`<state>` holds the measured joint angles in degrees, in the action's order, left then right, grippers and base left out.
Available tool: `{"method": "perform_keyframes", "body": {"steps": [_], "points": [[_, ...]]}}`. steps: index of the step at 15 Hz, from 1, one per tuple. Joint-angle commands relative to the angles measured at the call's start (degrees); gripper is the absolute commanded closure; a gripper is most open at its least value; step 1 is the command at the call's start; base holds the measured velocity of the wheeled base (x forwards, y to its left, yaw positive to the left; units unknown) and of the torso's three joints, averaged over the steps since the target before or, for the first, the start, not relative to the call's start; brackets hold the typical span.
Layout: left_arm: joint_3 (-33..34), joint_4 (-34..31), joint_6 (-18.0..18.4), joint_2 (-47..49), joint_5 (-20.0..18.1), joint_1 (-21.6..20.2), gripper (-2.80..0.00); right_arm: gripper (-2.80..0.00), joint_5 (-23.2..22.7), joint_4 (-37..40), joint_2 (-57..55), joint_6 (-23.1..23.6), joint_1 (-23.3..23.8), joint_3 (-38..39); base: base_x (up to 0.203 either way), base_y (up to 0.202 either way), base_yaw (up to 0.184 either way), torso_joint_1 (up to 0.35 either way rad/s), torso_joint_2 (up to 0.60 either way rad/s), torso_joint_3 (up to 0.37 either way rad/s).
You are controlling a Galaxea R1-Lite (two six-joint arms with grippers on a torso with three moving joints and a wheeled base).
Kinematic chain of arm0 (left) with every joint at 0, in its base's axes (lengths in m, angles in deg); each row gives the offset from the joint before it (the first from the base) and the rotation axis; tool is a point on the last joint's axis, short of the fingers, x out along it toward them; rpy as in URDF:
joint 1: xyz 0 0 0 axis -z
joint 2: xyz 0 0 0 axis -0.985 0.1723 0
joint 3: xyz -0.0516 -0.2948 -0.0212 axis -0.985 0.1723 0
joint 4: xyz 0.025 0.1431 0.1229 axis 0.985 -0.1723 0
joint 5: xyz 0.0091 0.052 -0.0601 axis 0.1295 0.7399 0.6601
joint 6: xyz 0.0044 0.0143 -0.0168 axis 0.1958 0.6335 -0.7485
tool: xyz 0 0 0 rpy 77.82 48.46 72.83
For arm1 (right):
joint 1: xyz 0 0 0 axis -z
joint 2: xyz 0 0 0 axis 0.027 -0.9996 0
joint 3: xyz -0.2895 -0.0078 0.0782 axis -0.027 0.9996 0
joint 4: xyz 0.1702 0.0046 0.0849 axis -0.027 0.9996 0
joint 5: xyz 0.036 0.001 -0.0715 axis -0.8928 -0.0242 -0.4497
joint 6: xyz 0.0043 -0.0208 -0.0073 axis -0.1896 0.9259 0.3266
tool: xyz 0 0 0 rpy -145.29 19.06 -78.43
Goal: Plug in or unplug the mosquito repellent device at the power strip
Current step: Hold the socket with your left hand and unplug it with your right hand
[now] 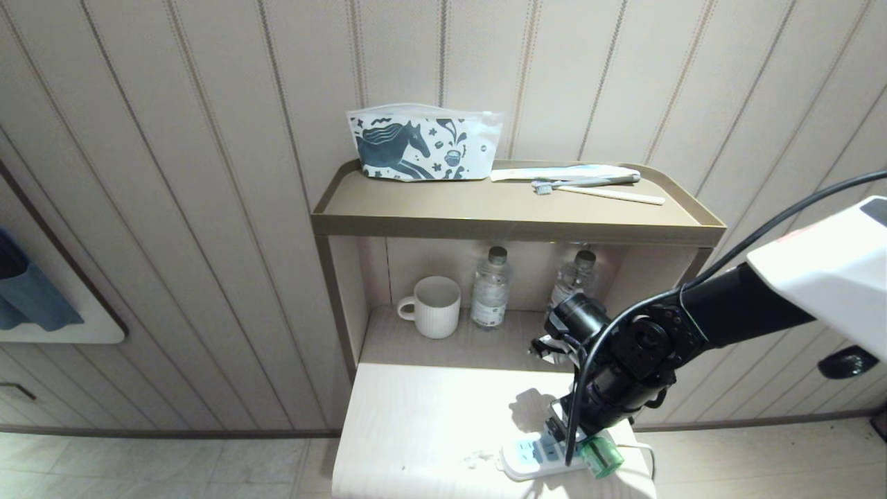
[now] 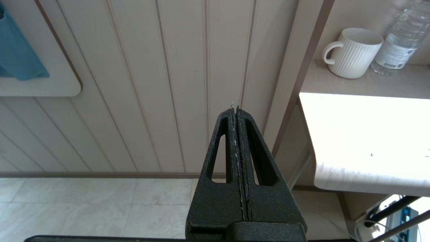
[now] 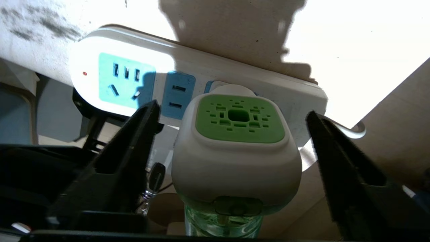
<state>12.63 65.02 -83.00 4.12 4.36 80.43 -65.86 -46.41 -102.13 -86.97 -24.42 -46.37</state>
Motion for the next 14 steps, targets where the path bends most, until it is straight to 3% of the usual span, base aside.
{"method": "perform_keyframes", "body": {"steps": [1,10,12,14], "points": [[0.0,0.0,0.0,0.0,0.0,0.0,0.0,0.0,0.0,0.2,0.3,0.1,0.0,0.3,0.0,0.0,0.0,0.0,0.0,0.0],[-0.7,-0.1,0.4,0.0,0.1,0.0,0.0,0.0,-0.1,-0.1,0.5,0.2,-0.3,1.2,0.0,0.0,0.0,0.0,0.0,0.0],[-7.6,-0.5,-0.7,3.9,-0.4,0.0,0.0,0.0,-0.1,-0.1,1.0,0.2,-0.2,1.2,0.0,0.0,0.0,0.0,0.0,0.0],[-16.5,-0.8,-3.7,14.7,-1.8,0.4,0.0,0.0,-0.1,-0.1,1.6,0.1,-0.2,1.2,0.0,0.0,0.0,0.0,0.0,0.0]]}}
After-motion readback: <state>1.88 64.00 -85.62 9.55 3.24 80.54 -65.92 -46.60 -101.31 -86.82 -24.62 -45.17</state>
